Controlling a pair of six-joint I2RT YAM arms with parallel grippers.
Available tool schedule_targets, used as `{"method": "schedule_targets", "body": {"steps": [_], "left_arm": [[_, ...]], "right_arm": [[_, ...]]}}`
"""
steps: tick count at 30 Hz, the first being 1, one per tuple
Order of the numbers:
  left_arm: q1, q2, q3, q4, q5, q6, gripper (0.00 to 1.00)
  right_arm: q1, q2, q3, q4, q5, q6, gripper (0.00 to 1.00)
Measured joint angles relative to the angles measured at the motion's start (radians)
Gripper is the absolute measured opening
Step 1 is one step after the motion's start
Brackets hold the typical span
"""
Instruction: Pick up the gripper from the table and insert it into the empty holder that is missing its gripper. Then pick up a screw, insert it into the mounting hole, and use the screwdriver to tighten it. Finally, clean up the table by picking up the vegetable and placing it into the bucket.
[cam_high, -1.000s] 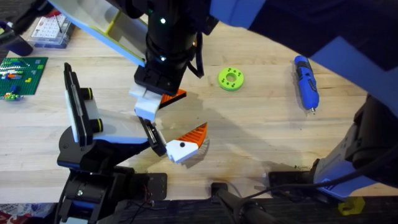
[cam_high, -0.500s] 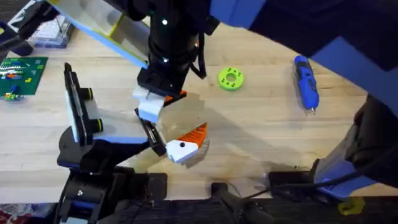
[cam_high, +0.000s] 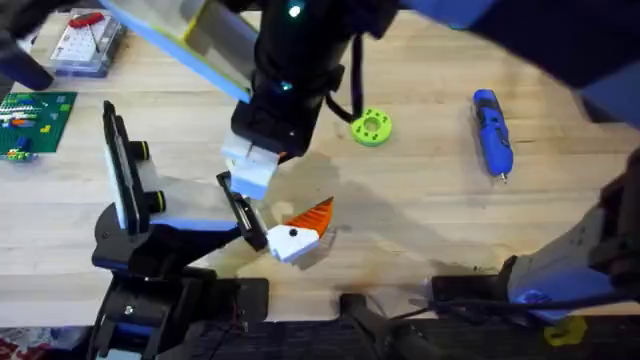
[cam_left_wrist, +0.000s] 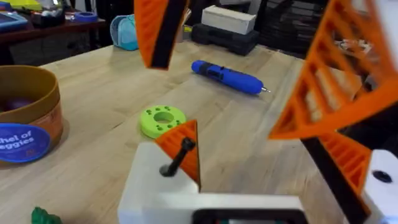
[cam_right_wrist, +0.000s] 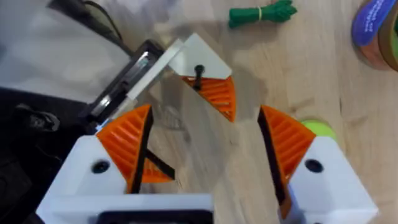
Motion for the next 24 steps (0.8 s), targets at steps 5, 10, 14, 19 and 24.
{"method": "schedule_targets", "body": {"steps": [5, 10, 14, 19, 24], "left_arm": [[0.000, 0.000, 0.000, 0.000, 0.000, 0.000, 0.986], [0.000, 0.000, 0.000, 0.000, 0.000, 0.000, 0.986], [0.000, 0.000, 0.000, 0.000, 0.000, 0.000, 0.986], [0.000, 0.000, 0.000, 0.000, 0.000, 0.000, 0.986], [0.000, 0.000, 0.000, 0.000, 0.000, 0.000, 0.986]], "right_arm": [[-0.001, -0.019, -0.004, 0.009, -0.056, -0.020, 0.954], [-0.001, -0.019, -0.030, 0.024, -0.079, -0.027, 0.927], [-0.001, -0.019, -0.064, 0.060, -0.085, -0.030, 0.912], [-0.001, -0.018, -0.095, 0.097, -0.085, -0.030, 0.862], [-0.001, -0.015, -0.106, 0.099, -0.085, -0.031, 0.789]]}}
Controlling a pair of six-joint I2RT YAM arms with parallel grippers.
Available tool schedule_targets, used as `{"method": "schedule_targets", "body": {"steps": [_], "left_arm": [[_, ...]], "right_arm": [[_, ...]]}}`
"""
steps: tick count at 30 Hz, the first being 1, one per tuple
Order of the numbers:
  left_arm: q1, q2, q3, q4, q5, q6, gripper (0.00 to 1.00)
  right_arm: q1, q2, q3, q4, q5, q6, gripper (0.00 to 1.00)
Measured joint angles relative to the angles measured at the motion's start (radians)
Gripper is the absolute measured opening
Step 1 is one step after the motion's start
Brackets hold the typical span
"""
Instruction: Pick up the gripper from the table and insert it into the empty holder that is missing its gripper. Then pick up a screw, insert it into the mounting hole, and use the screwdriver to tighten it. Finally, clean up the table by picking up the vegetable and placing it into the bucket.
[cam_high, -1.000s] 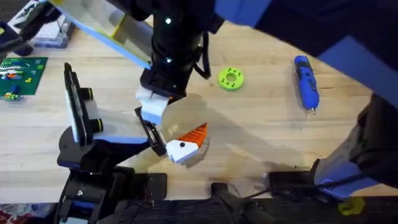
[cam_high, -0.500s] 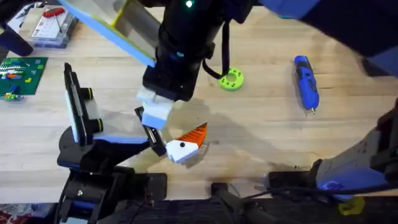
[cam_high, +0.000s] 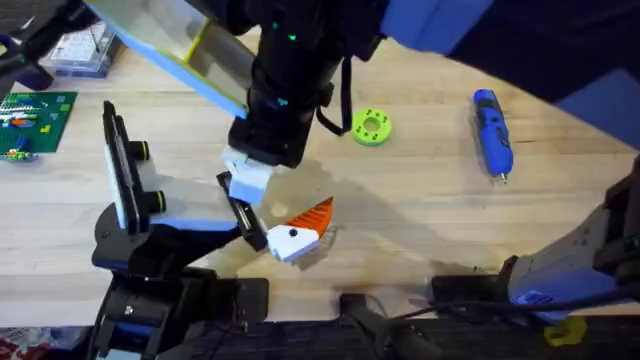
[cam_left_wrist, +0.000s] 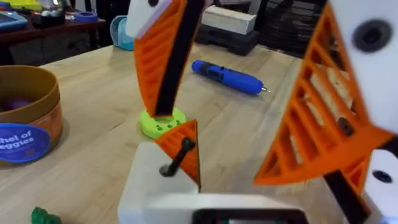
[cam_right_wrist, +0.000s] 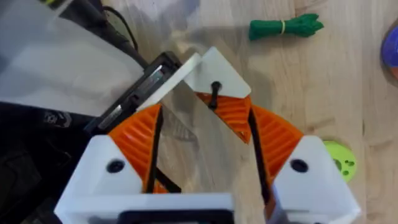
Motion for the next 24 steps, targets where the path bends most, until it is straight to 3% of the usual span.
{"method": "schedule_targets", "body": {"steps": [7, 24], "left_arm": [[0.000, 0.000, 0.000, 0.000, 0.000, 0.000, 0.986], [0.000, 0.000, 0.000, 0.000, 0.000, 0.000, 0.986]], "right_arm": [[0.000, 0.014, -0.003, 0.008, 0.000, -0.007, 0.599], [0.000, 0.014, -0.004, 0.027, 0.000, -0.011, 0.308]]}}
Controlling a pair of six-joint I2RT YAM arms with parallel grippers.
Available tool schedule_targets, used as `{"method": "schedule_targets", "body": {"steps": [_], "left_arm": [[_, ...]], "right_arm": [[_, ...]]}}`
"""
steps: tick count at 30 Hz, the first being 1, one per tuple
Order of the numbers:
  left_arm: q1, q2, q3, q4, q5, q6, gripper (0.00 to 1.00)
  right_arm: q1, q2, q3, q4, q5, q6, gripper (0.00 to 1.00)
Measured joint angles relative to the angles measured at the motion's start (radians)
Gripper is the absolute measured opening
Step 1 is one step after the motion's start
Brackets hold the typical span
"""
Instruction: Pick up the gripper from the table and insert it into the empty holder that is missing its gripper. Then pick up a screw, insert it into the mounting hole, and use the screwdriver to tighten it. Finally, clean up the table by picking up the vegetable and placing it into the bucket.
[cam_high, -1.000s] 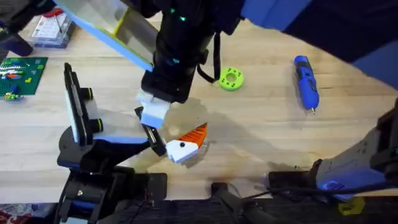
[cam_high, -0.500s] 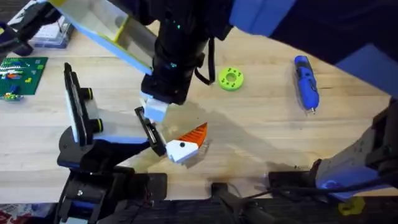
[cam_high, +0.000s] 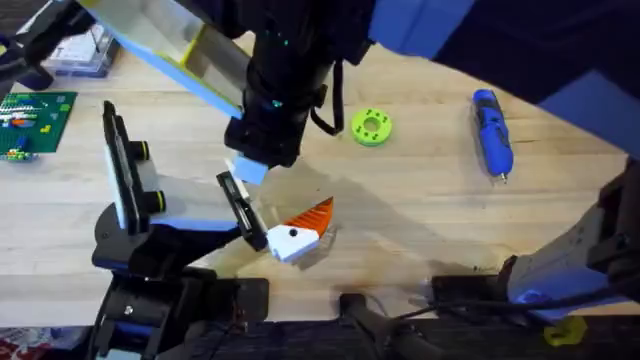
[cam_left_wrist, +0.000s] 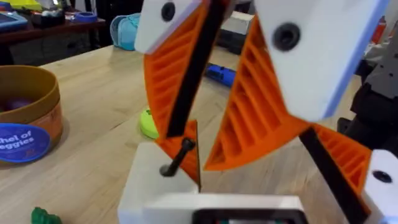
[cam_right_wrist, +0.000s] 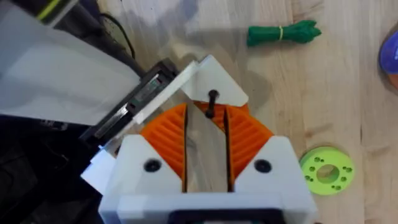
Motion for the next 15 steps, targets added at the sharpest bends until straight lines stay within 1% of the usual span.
{"method": "schedule_targets", "body": {"steps": [3, 11, 15], "left_arm": [[0.000, 0.000, 0.000, 0.000, 0.000, 0.000, 0.986], [0.000, 0.000, 0.000, 0.000, 0.000, 0.000, 0.986], [0.000, 0.000, 0.000, 0.000, 0.000, 0.000, 0.986]], "right_arm": [[0.000, 0.000, 0.000, 0.000, 0.000, 0.000, 0.276], [0.000, 0.000, 0.000, 0.001, 0.000, 0.000, 0.244], [0.000, 0.000, 0.000, 0.002, 0.000, 0.000, 0.204]]}}
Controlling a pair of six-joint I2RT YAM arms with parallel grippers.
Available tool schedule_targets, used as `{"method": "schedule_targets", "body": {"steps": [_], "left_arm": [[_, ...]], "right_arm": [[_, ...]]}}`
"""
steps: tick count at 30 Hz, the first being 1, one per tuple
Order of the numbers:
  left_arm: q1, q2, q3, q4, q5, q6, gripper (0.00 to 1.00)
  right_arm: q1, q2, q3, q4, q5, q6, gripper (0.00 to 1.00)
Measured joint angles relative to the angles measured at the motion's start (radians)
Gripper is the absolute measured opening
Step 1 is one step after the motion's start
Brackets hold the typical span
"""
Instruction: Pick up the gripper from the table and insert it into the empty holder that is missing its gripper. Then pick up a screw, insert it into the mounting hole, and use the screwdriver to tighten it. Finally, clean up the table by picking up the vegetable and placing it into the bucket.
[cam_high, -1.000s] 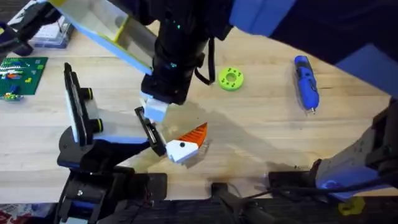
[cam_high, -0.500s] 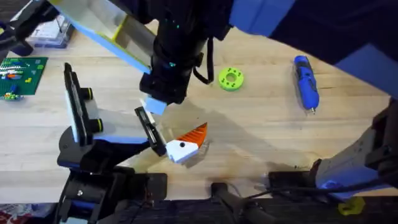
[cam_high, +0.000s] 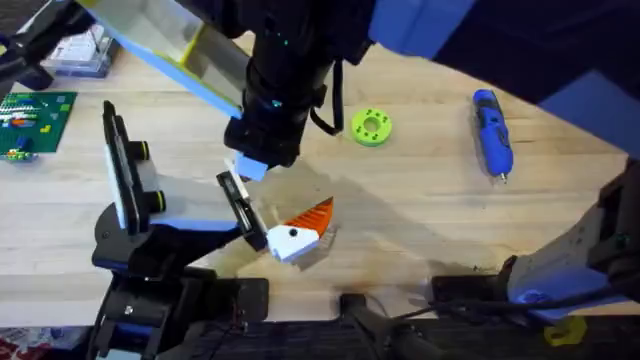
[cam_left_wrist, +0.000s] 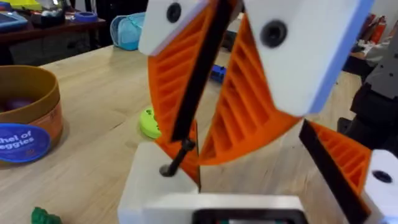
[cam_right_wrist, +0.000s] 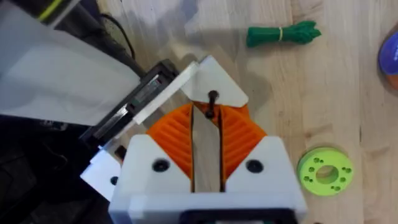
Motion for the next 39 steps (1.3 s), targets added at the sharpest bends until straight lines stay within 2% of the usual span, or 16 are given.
{"method": "schedule_targets", "body": {"steps": [6, 8, 39], "left_arm": [[0.000, 0.000, 0.000, 0.000, 0.000, 0.000, 0.986], [0.000, 0.000, 0.000, 0.000, 0.000, 0.000, 0.986], [0.000, 0.000, 0.000, 0.000, 0.000, 0.000, 0.986]], "right_arm": [[0.000, 0.000, 0.000, 0.000, 0.000, 0.000, 0.106], [0.000, 0.000, 0.000, 0.001, 0.000, -0.001, 0.009], [0.000, 0.000, 0.000, 0.027, 0.002, 0.000, 0.004]]}}
